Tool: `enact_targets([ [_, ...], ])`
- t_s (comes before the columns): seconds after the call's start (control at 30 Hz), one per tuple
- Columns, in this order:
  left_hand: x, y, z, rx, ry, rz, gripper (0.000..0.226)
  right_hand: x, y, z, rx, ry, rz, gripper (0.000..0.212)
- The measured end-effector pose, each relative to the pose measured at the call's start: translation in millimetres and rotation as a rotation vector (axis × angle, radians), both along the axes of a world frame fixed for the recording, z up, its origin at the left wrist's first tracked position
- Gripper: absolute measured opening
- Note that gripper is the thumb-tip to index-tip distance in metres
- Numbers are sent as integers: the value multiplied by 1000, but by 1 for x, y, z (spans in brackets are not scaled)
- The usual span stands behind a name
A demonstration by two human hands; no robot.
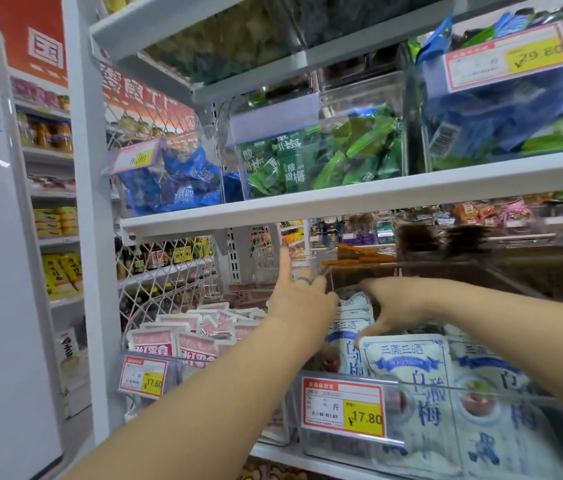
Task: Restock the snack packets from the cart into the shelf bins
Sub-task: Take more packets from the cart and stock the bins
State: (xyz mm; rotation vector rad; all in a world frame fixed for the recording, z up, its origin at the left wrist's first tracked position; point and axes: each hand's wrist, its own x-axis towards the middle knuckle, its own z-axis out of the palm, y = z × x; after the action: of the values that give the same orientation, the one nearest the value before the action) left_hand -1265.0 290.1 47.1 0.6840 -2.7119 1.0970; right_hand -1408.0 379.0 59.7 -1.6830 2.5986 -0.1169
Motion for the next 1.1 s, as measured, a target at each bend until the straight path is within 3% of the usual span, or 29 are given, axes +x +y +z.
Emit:
enact_targets([
  [0.1, 5, 4, -6, -36, -5, -1, 54, 1, 5, 4, 14, 2, 54, 90],
  [0.27, 3, 8, -7, -112, -86, 28, 76, 1, -2, 0, 54, 81, 54, 45],
  [0.7, -6, 3, -10, -190, -143, -56, 77, -1, -2, -9, -21, 274, -31, 43],
  [0.87, 15, 3, 2, -20, 17, -81, 93, 14, 18, -1, -250, 243, 22, 54],
  [0.97, 40, 11, 8, 177, 217, -147, 78, 36, 31, 4, -432, 275, 93, 43],
  [1.1, 99, 29, -10, 386, 475, -238, 58, 81, 47, -9, -606, 164, 225, 31],
])
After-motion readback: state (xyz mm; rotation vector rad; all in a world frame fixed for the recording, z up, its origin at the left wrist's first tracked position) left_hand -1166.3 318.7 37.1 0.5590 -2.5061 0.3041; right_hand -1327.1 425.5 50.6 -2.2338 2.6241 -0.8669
